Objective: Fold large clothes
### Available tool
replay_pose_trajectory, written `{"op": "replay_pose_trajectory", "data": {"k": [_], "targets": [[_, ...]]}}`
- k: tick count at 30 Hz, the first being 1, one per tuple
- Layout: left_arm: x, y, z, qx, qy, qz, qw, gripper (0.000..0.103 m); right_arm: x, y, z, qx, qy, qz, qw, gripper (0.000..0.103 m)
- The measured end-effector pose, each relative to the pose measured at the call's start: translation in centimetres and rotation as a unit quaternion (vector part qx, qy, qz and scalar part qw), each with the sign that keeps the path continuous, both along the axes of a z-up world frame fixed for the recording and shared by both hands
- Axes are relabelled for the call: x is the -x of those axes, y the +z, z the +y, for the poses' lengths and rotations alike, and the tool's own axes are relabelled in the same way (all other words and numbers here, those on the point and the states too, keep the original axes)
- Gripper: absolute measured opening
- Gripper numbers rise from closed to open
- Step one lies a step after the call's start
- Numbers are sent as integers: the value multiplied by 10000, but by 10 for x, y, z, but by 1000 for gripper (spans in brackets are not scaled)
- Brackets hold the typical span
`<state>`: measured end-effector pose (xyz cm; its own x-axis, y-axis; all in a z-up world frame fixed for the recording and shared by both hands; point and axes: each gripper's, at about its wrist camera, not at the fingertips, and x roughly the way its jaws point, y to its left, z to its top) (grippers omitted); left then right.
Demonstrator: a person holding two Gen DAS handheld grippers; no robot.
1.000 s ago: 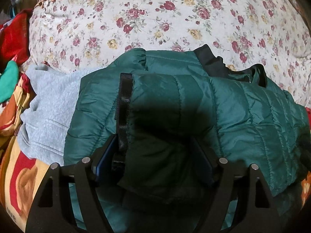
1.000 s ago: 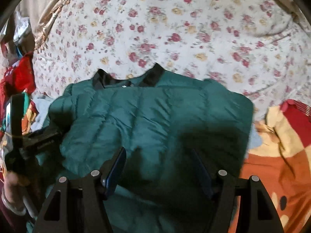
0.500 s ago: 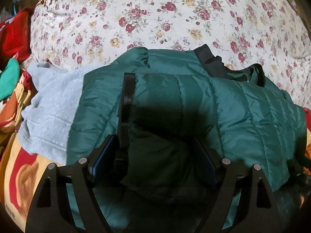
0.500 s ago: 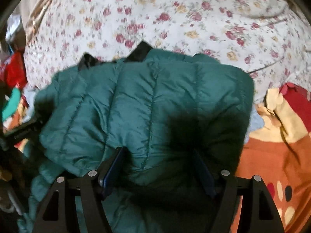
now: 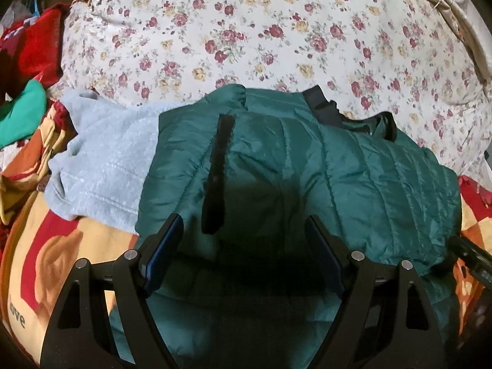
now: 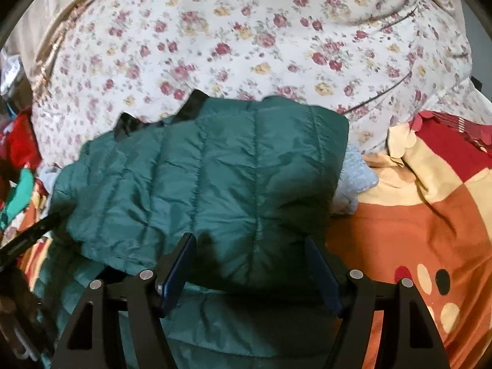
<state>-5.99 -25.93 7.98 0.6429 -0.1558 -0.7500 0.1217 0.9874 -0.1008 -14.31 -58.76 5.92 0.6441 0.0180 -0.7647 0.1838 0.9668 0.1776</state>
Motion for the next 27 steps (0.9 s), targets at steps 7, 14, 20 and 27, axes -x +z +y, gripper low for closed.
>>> {"op": "replay_pose_trajectory", "data": {"k": [7,14,20,27], "targets": [[-6,-24,-13,-313,-57,290,9991,81,-21,-28,-8,-12,-65,367,9993,83],[0,-17,-6,-304,-62,246,9992,81,6,-3,-8,5,-101,96,9999,83],[22,1,1,-421,-165,45,9990,81,32,14,4,105,111,78,9999,83],[52,9,16,-601,-226,-56,9979,81,53,0,15,22,220,290,9993,83]]}}
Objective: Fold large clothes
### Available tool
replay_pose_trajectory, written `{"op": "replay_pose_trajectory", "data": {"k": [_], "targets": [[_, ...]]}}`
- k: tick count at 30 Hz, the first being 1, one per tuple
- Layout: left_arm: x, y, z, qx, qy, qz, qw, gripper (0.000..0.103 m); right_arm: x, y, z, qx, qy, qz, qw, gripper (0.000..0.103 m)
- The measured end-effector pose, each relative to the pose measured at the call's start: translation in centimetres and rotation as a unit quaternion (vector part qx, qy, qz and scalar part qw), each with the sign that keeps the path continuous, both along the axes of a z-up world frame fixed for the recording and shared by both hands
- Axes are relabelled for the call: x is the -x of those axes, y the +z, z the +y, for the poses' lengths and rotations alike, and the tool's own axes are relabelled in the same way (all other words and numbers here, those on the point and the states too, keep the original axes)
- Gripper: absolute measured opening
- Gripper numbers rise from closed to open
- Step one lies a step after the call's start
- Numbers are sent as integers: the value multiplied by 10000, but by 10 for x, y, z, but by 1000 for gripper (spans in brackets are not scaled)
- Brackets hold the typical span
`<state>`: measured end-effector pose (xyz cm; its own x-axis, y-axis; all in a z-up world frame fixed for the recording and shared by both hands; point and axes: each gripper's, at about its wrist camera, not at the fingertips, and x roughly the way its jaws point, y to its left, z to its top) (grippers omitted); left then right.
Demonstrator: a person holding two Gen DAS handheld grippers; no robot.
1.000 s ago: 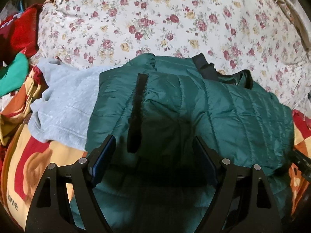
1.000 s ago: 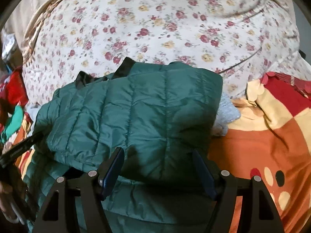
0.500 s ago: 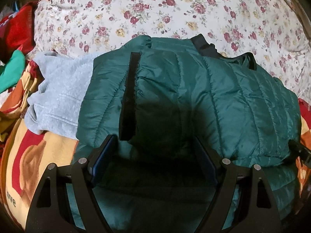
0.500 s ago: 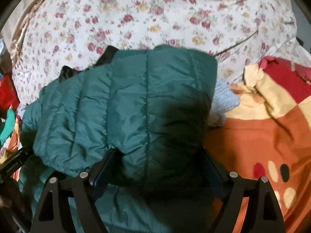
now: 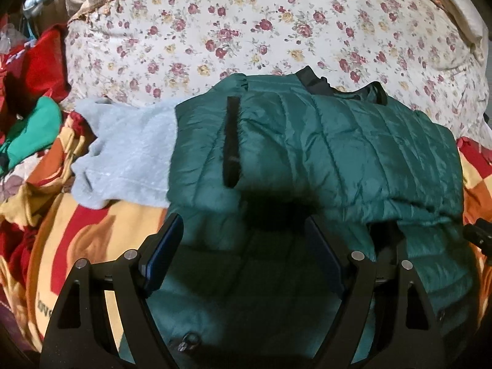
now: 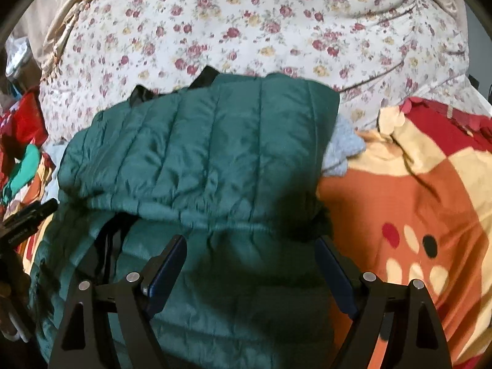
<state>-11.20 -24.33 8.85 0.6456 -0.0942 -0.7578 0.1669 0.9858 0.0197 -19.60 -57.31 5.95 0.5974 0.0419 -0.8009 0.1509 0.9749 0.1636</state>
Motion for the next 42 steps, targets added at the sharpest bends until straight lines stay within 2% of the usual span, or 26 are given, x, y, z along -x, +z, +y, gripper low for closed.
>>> {"op": "replay_pose_trajectory", "data": {"k": [18,26,42], "targets": [[57,-6,45,69,254,134,9996,81,49,-15,8,-102,-95,373,9992,83],[75,-12,56,-37,256,262,9993,81,65,-17,9,-161,-183,523,9983,83],[110,-14,75,11,256,325,9991,81,90,-11,31,-440,-45,421,9981,85]]}}
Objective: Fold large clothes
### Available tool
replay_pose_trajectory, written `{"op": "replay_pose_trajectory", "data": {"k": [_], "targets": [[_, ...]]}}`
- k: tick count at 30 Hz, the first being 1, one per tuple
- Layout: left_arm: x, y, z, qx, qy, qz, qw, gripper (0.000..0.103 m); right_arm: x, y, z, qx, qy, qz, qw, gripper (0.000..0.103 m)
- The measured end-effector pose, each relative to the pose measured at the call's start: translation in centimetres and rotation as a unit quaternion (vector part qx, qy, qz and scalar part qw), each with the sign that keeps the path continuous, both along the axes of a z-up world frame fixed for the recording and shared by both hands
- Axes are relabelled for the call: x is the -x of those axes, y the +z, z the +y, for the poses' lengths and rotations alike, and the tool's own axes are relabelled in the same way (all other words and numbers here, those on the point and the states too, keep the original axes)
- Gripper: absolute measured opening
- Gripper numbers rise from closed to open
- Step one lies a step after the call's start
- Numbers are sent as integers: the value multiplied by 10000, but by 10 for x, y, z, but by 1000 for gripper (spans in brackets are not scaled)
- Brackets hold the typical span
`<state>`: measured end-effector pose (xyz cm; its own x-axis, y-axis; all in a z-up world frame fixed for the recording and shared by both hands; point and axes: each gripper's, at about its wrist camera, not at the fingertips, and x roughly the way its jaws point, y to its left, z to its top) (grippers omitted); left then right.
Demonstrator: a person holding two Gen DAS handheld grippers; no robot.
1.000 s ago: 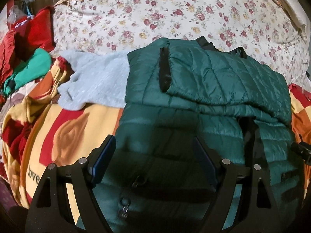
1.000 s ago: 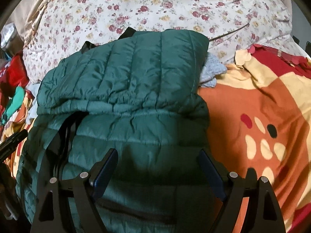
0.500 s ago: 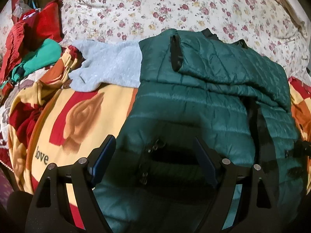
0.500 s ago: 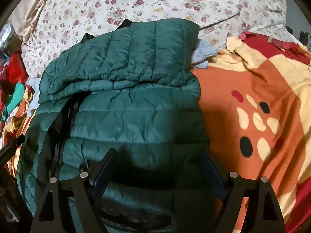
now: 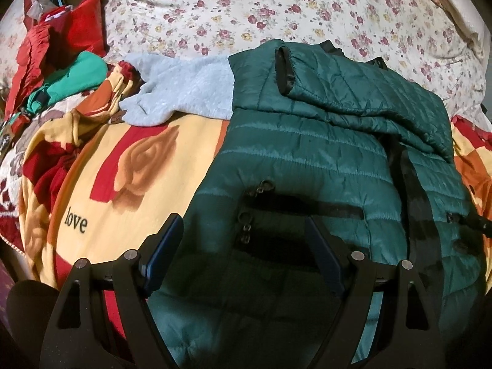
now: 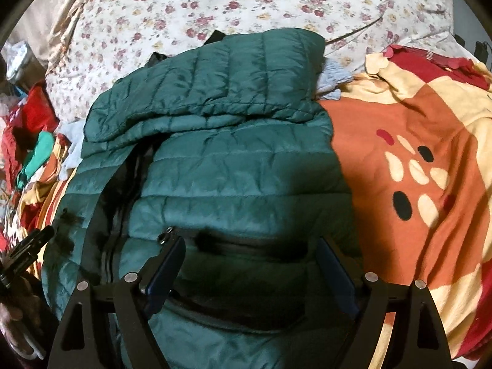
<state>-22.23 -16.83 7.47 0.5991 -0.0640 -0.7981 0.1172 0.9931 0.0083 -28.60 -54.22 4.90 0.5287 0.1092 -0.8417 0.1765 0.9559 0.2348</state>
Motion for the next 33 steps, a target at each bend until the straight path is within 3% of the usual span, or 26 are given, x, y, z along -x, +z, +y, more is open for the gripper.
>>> {"op": "replay_pose_trajectory", "data": {"k": [25,33], "targets": [[26,-15,20,49,-62,384,9992,81,34,-7,-10,-52,-83,257,9996,85],[28,-17,44,448,-54,739,9962,81,44,-6,-27,-268,-95,709,9971,85]]}}
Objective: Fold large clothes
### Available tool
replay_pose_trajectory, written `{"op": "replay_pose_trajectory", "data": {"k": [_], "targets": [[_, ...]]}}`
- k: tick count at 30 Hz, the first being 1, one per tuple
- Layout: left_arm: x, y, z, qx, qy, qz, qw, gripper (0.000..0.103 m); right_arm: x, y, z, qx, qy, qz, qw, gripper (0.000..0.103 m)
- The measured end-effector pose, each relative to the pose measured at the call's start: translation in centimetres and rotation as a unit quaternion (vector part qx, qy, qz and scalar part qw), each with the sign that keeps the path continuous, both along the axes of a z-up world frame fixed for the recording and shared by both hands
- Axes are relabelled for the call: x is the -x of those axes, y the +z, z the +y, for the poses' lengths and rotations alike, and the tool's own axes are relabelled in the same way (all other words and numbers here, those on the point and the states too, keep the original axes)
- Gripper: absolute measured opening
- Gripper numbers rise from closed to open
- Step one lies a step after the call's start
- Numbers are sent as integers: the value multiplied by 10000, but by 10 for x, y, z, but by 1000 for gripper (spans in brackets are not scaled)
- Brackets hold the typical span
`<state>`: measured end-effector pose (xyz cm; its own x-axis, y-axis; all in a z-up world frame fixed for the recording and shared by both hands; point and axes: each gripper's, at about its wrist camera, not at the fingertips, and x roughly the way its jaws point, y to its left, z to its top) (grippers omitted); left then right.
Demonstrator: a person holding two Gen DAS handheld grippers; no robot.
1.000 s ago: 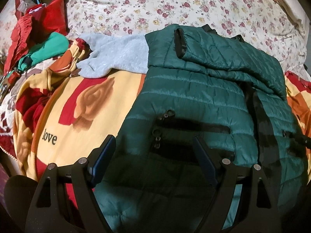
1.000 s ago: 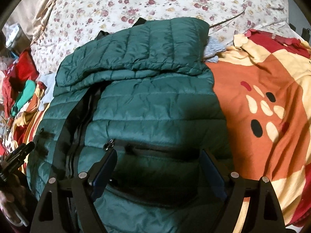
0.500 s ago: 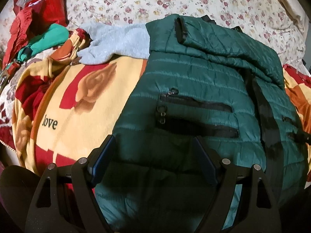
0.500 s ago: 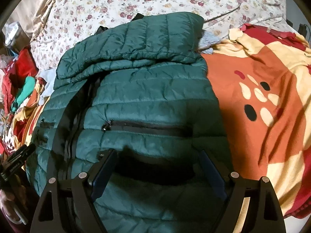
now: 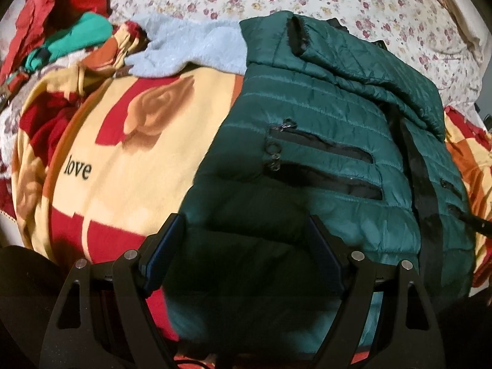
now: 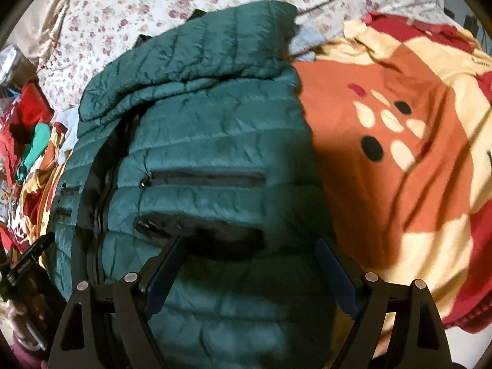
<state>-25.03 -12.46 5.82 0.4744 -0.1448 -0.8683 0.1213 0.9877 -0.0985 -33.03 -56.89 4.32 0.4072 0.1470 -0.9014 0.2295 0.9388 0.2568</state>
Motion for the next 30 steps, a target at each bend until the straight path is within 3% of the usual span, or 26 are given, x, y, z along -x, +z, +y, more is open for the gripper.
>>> {"op": "replay_pose_trajectory", "data": {"k": [9,12,14,20,21,22,25,27,30], "targets": [[1,-20,38,713,305,629,9950,83,31,-13,-34,-551,-175,614,9964,85],[6,-19,35,646,155,652,9957,83,41,-22,-37,-973,-218,754,9922,85],[8,-20,34,695,49,786,9945,83,48,-24,-30,-1290,-16,770,9886,85],[9,-23,39,939,96,1055,9899,83,58,-38,4,-1576,641,957,9808,85],[11,-23,37,955,80,1063,9897,83,58,-38,6,-1534,674,925,9815,84],[13,-23,35,963,20,1073,9896,83,58,-34,9,-1518,766,847,9818,73],[19,-19,27,838,-298,1019,9908,83,57,-14,14,-1522,1046,560,9812,60],[19,-19,25,818,-349,1003,9910,83,54,-3,17,-1564,1268,336,9789,58],[19,-23,24,828,-267,1021,9910,83,49,-12,22,-1557,1257,315,9793,58]]}}
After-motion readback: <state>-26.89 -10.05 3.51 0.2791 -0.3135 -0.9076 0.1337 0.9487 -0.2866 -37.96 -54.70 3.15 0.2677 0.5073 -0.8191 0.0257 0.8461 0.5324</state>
